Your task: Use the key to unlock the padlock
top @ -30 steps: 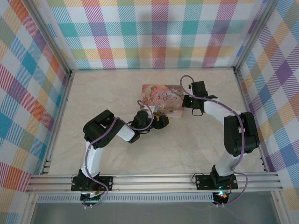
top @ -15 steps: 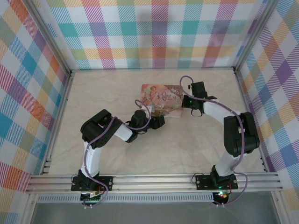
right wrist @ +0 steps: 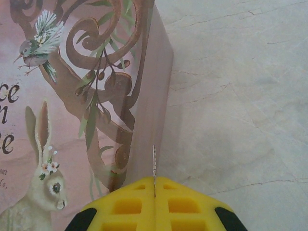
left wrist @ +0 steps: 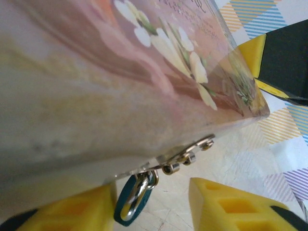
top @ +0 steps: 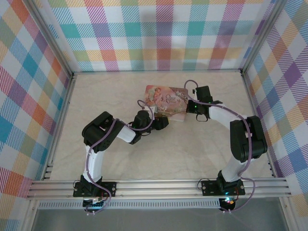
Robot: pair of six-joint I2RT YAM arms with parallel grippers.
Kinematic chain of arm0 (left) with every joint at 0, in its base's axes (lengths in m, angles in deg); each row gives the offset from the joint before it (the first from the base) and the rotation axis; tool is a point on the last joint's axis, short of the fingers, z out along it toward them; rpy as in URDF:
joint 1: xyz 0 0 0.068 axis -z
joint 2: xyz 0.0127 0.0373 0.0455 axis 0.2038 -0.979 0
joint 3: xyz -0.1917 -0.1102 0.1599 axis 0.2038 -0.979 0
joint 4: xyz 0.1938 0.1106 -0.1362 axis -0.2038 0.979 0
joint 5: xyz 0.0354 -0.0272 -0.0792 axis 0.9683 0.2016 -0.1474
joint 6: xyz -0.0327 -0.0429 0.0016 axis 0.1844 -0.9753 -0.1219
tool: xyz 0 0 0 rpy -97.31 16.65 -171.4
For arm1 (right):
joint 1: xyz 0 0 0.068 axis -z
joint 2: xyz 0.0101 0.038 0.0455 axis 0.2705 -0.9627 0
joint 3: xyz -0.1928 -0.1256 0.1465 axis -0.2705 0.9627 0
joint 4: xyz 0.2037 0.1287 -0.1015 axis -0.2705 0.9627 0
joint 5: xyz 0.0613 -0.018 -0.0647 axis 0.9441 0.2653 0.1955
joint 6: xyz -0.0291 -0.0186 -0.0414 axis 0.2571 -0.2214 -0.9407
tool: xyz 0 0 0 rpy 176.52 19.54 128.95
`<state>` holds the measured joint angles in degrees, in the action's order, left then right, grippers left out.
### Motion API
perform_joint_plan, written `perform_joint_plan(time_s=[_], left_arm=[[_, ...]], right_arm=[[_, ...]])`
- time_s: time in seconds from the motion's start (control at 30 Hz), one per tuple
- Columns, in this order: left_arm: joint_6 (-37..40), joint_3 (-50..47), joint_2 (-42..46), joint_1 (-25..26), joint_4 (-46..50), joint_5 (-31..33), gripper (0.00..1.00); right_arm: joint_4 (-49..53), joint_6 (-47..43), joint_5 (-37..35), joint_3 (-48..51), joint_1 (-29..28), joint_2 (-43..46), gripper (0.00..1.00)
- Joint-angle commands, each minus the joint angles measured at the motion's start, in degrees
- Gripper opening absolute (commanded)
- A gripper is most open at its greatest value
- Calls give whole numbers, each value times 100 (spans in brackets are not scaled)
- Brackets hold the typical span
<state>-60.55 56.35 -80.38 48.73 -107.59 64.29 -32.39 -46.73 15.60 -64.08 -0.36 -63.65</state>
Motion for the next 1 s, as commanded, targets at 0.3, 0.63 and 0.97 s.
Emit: perform_joint_plan(time_s=[0.3, 0.63, 0.97], left_arm=[[-290, 270, -131, -67, -60, -256, 38], [-472, -38, -113, -192, -17, -247, 35], [-450, -229, 55, -318, 49, -255, 32]], right_arm=[[200, 59, 143, 109, -74, 69, 0], [203, 41, 143, 131, -82, 100, 0], [122, 103, 187, 198, -82, 86, 0]])
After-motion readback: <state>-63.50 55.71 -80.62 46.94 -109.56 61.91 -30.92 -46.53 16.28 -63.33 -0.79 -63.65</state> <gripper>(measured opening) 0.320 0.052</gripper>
